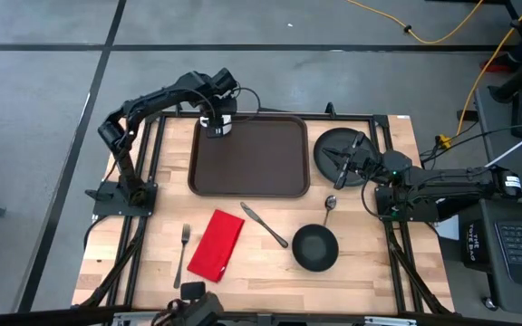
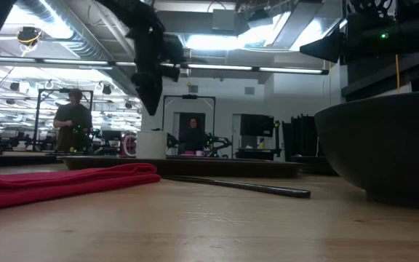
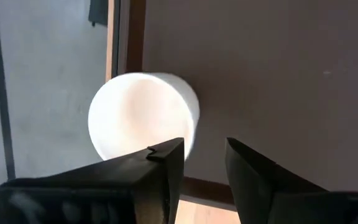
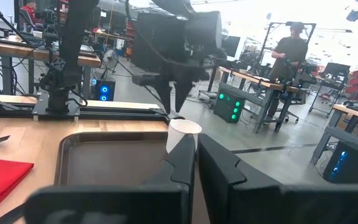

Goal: Set up tray
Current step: Put the black plate on the brown tray below the white mug

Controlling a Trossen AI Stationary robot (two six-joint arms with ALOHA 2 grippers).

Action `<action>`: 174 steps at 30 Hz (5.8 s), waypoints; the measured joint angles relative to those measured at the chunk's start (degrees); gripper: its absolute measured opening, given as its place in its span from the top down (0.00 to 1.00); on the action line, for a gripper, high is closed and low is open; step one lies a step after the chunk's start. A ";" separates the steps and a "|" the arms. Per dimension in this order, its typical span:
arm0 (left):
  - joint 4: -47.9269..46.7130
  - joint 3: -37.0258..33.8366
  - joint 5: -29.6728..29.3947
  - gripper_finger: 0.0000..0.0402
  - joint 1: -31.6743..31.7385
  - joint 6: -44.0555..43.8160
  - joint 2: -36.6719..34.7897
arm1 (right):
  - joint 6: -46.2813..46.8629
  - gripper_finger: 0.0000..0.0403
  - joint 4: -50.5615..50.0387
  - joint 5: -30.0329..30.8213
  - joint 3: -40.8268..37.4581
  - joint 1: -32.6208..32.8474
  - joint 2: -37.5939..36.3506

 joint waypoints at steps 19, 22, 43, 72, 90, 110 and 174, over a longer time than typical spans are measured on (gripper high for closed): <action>13.01 -9.96 7.00 1.00 -12.43 -11.77 -4.47 | 0.26 0.94 -1.91 -0.05 0.02 0.02 0.00; 15.98 -13.68 7.04 1.00 -14.11 -13.50 -6.30 | 0.48 0.94 -2.79 -0.07 0.02 0.02 0.00; 60.85 -53.13 13.64 0.99 -15.13 -14.92 -32.24 | 16.41 0.94 -13.99 6.34 2.77 -0.12 -0.27; 65.27 -55.43 9.51 0.99 -12.14 -16.26 -34.47 | 36.00 0.94 -87.44 -6.98 49.28 -33.29 17.38; 65.36 -55.41 9.53 0.99 -12.14 -16.32 -34.42 | 23.38 0.94 -91.69 -21.85 51.77 -50.63 31.35; 65.32 -55.41 9.51 0.99 -12.14 -16.32 -34.42 | 45.90 0.95 -89.86 -11.50 51.76 -49.69 41.18; 65.75 -55.39 9.51 0.99 -12.29 -19.84 -34.42 | -6.67 0.65 -94.32 -5.48 67.32 -51.72 71.23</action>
